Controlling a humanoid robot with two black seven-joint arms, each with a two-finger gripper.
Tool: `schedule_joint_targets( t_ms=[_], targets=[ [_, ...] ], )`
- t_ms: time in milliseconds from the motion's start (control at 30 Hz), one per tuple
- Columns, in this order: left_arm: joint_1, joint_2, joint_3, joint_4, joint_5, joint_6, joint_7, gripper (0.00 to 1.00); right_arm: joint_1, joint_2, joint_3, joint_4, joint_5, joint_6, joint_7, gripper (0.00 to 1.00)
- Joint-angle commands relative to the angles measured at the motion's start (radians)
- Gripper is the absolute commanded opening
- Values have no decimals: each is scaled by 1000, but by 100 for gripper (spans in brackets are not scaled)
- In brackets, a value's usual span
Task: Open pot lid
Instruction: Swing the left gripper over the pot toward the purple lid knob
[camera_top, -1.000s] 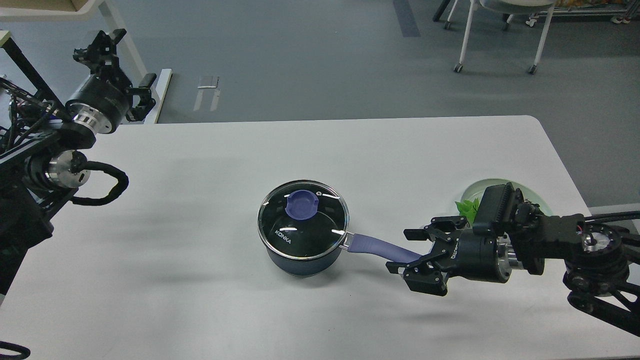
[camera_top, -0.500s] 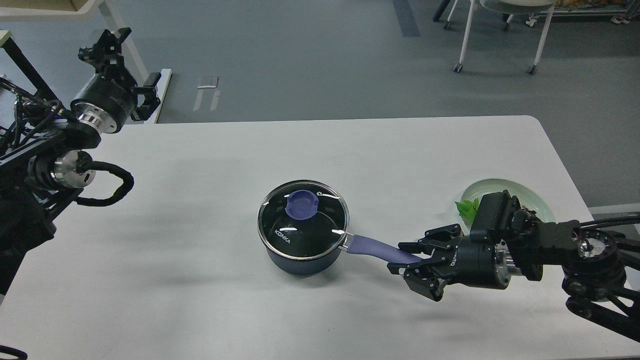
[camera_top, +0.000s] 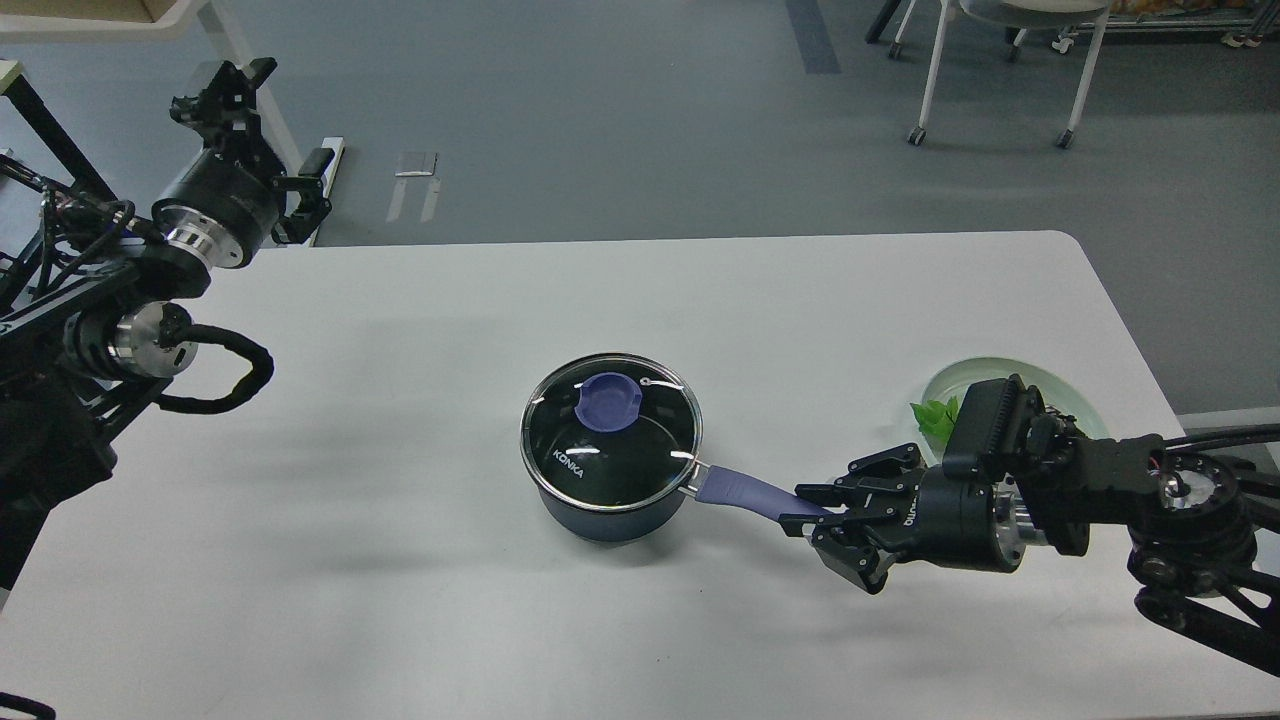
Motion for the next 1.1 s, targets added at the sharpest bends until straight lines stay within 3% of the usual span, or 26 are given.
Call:
schedule_joint_targets(
  t_ms=[0,200,367,533,767,1067],
  targets=[
    [-5,5,0,-75,100,5,1,99,3,-1,4,0,2,-1,0,21],
    [-25,17,-2,-245,408,27,9,99,3,1,6,1,2,-1,0,21],
    [-51,17,0,-417,766,187,16,99,3,-4,4,0,5,-1,0,21],
    [-75,34,53,-549,1210,164,36,98,3,-2,4,1,10,-1,1,21],
    [-68,23,191,-560,1771,205,38,93,1,-2,9,1,13,-3,11,20],
    [-69,3,268,-521,1908,215,94,93,1,-2,6,1,13,-3,15,20]
  ],
)
